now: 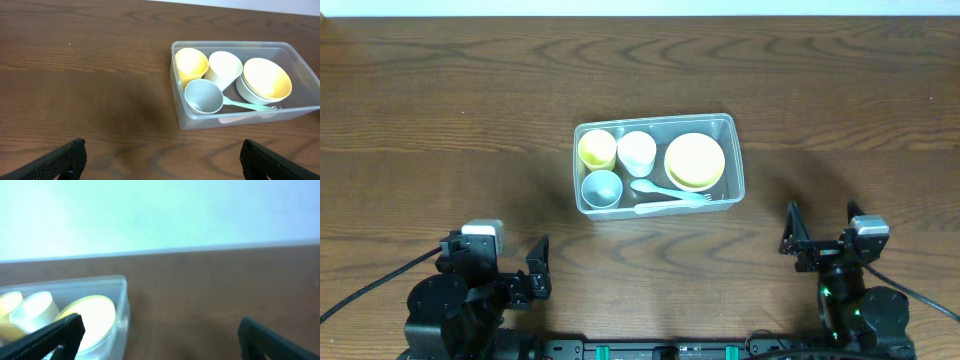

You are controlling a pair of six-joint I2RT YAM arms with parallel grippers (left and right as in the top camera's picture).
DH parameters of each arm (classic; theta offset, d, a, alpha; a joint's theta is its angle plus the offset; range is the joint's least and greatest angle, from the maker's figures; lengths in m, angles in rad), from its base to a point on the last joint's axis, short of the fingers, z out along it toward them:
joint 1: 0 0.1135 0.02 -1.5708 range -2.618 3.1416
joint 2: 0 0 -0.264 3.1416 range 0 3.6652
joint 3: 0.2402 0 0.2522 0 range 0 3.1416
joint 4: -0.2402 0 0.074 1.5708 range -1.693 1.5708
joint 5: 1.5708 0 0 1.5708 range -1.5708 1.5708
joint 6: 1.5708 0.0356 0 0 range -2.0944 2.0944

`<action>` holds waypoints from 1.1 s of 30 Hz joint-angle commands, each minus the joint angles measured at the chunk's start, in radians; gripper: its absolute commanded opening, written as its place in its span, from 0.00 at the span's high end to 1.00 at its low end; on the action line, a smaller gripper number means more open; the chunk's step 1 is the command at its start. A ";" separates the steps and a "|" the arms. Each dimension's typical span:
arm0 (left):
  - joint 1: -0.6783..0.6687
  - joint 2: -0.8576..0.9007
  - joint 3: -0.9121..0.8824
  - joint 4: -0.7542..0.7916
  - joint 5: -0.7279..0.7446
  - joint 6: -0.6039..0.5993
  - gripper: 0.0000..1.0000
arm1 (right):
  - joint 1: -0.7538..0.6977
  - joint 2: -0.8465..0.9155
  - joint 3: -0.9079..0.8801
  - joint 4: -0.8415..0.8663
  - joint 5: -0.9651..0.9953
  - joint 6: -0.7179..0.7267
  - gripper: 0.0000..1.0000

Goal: Pack container

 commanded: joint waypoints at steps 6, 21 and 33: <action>-0.002 -0.002 -0.004 0.001 -0.005 -0.010 0.02 | 0.017 -0.017 -0.130 0.260 -0.072 -0.301 0.01; -0.002 -0.002 -0.004 0.001 -0.005 -0.009 0.02 | 0.027 -0.017 -0.226 0.218 -0.068 -0.310 0.01; -0.002 -0.002 -0.004 0.001 -0.005 -0.009 0.02 | 0.027 -0.017 -0.226 0.218 -0.068 -0.310 0.01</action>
